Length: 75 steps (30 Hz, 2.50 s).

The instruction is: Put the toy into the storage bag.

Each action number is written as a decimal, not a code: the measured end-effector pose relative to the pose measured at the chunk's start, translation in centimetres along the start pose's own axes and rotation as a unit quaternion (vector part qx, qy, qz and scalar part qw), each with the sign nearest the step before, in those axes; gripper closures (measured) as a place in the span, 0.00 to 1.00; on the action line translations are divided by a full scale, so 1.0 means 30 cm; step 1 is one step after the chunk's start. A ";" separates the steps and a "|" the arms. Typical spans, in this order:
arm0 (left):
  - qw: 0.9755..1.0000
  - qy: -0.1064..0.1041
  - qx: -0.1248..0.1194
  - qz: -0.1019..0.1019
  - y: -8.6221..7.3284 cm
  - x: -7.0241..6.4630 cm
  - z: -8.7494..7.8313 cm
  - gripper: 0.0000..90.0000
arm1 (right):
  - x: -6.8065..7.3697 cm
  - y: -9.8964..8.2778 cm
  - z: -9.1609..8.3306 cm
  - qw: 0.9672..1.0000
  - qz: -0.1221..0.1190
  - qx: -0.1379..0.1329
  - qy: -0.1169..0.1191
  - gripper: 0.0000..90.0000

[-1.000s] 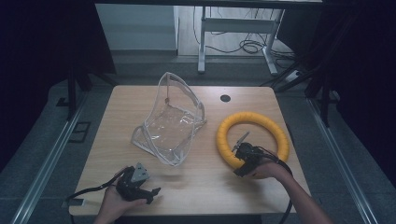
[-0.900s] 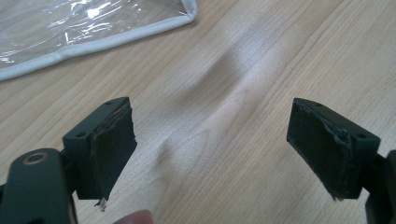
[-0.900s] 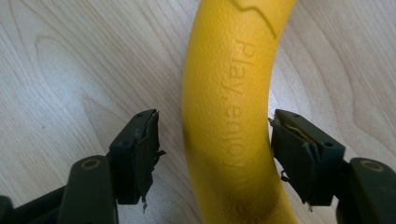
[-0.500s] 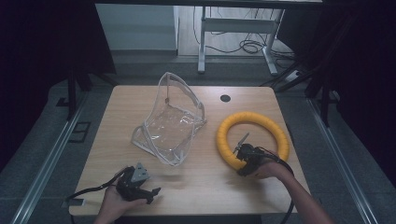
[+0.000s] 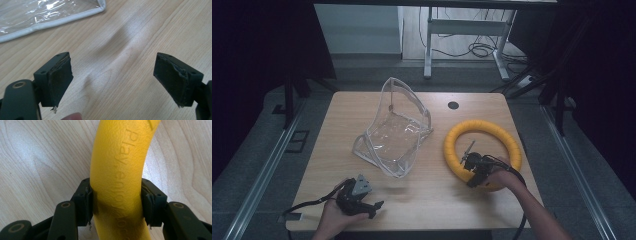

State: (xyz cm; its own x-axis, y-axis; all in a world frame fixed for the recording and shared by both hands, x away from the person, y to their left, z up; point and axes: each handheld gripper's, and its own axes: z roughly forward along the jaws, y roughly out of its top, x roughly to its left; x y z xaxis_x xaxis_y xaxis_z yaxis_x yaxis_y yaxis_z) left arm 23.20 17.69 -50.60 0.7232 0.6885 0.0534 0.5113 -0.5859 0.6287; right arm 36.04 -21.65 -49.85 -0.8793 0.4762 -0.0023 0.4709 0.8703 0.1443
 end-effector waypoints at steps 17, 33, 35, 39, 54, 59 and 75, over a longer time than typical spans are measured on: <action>1.000 0.001 0.000 0.000 0.000 0.000 0.000 0.17 | 0.015 0.009 -0.130 0.998 -0.003 -0.062 -0.019 0.56; 1.000 -0.001 0.001 0.000 0.000 -0.002 0.005 0.17 | -0.006 -0.015 -0.233 0.993 0.023 -0.110 -0.029 0.56; 1.000 -0.002 0.001 0.000 0.000 -0.002 0.006 0.17 | -0.009 -0.019 -0.246 0.992 0.027 -0.116 -0.028 0.56; 1.000 -0.003 0.001 0.000 0.000 -0.002 0.007 0.17 | -0.014 -0.027 -0.271 0.990 0.038 -0.133 -0.027 0.57; 1.000 -0.001 0.000 0.000 0.000 -0.002 0.004 0.17 | 0.001 -0.014 -0.368 0.979 0.036 -0.199 -0.025 0.57; 1.000 -0.001 0.000 0.001 0.000 -0.001 0.004 0.17 | 0.006 -0.014 -0.409 0.973 0.036 -0.225 -0.030 0.57; 1.000 -0.002 0.001 0.001 0.000 -0.002 0.008 0.17 | -0.008 -0.030 -0.479 0.951 0.056 -0.304 -0.015 0.57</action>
State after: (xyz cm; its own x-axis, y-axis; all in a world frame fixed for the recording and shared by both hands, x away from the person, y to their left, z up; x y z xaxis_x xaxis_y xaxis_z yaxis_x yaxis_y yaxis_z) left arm 23.26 17.55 -50.78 0.7262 0.6855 0.0522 0.5103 -0.5884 0.6272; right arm 34.82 -24.36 -35.76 -0.8197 0.5725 0.0190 0.4244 0.5847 0.6914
